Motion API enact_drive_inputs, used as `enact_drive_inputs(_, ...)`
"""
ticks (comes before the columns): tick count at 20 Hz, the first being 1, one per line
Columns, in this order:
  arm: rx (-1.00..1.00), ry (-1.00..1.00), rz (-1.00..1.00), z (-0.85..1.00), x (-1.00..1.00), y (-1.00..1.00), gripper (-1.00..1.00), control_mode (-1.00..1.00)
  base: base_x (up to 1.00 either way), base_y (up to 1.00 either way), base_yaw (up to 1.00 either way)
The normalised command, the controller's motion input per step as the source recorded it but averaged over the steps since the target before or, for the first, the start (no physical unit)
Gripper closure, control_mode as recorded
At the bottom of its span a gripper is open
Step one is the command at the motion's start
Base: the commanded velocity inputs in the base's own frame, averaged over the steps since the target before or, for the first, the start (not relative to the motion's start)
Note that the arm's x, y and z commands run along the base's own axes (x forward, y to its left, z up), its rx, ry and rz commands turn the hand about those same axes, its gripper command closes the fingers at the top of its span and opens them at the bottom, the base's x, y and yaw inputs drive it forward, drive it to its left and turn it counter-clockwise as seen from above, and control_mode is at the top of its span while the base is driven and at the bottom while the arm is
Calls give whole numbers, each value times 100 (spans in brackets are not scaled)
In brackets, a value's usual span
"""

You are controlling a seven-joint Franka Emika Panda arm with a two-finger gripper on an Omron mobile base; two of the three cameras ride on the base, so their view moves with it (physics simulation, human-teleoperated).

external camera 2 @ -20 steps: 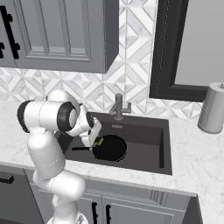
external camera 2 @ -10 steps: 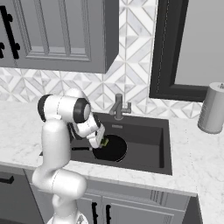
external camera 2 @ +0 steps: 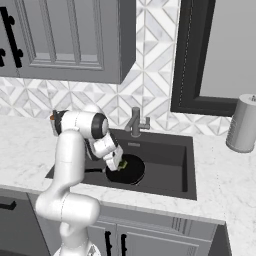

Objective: Pick the pan and sponge and place them into the sink. Then turn on the water.

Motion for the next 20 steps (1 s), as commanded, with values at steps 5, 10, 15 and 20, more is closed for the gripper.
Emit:
enact_drive_inputs(5,-3,3,-5,-53,23,2,100,-100,0,0,0)
enact_drive_inputs(10,0,-4,-8,-10,2,0,-100,-100,0,0,0)
enact_drive_inputs(15,0,-16,-8,6,0,15,-100,-100,0,0,0)
enact_drive_inputs(20,-1,-15,-7,16,0,27,-100,-100,0,0,0)
